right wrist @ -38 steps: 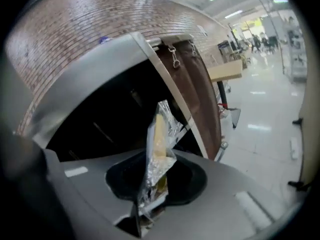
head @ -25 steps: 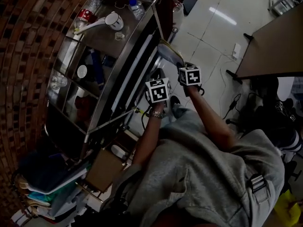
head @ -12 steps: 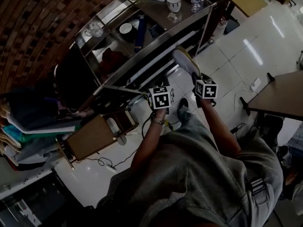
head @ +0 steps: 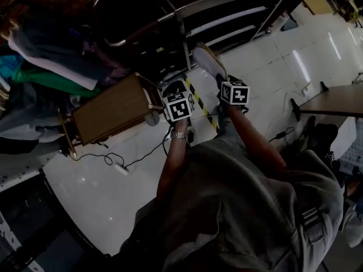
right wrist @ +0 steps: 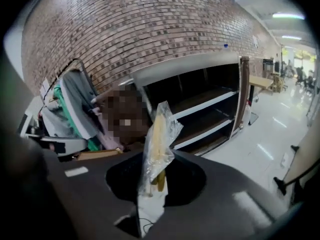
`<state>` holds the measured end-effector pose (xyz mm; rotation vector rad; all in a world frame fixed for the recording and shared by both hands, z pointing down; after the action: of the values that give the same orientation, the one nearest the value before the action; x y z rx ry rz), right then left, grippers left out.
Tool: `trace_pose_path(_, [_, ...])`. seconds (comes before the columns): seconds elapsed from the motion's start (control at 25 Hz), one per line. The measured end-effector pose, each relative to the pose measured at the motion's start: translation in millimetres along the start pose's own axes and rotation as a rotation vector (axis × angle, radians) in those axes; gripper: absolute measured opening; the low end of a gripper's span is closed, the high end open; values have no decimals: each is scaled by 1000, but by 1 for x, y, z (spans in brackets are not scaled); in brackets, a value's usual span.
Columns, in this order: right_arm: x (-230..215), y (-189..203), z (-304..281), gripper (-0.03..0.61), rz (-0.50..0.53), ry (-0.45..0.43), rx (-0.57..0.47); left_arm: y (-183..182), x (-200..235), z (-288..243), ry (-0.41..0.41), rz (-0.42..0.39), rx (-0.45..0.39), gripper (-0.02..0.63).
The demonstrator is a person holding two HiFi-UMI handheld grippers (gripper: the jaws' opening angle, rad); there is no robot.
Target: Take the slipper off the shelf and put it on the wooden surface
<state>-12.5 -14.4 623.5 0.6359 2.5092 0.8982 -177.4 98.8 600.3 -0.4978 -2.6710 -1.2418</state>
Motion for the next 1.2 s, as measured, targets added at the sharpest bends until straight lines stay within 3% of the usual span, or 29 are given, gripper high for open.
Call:
trace_pose_path(0.12, [91, 40, 34, 61, 57, -96, 35, 30, 35, 68, -36, 52, -5, 5])
trace_pose_path(0.28, [172, 73, 58, 61, 153, -201, 66, 57, 62, 117, -63, 124, -54, 3])
trace_pose_path(0.44, [225, 109, 62, 61, 220, -322, 115, 95, 88, 150, -144, 178, -34, 5])
trace_pose_path(0.64, [269, 145, 33, 61, 197, -377, 174, 127, 108, 189, -235, 225, -36, 5])
trace_pose_path(0.8, [308, 176, -8, 63, 145, -367, 189, 166, 123, 229, -326, 299, -34, 5])
trace_pose_path(0.96, [345, 185, -63, 63, 1, -278, 132, 199, 150, 272, -405, 369, -48, 5])
trace_pose_path(1.12, [376, 182, -121, 63, -153, -191, 75, 229, 173, 294, -431, 441, -46, 5])
trace_pose_path(1.2, [389, 187, -144, 64, -232, -174, 93, 238, 181, 297, -426, 461, -45, 3])
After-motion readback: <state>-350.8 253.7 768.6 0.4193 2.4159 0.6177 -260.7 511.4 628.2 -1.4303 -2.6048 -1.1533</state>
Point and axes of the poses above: the fingertips, and each gripper's own axes: z backward along the fingers, x to its left, y out of its underside, the point moved 4 cm from there along z, backward along the fingers, and after that the axes turned 10 degrees about y, right-handed, at the moved point
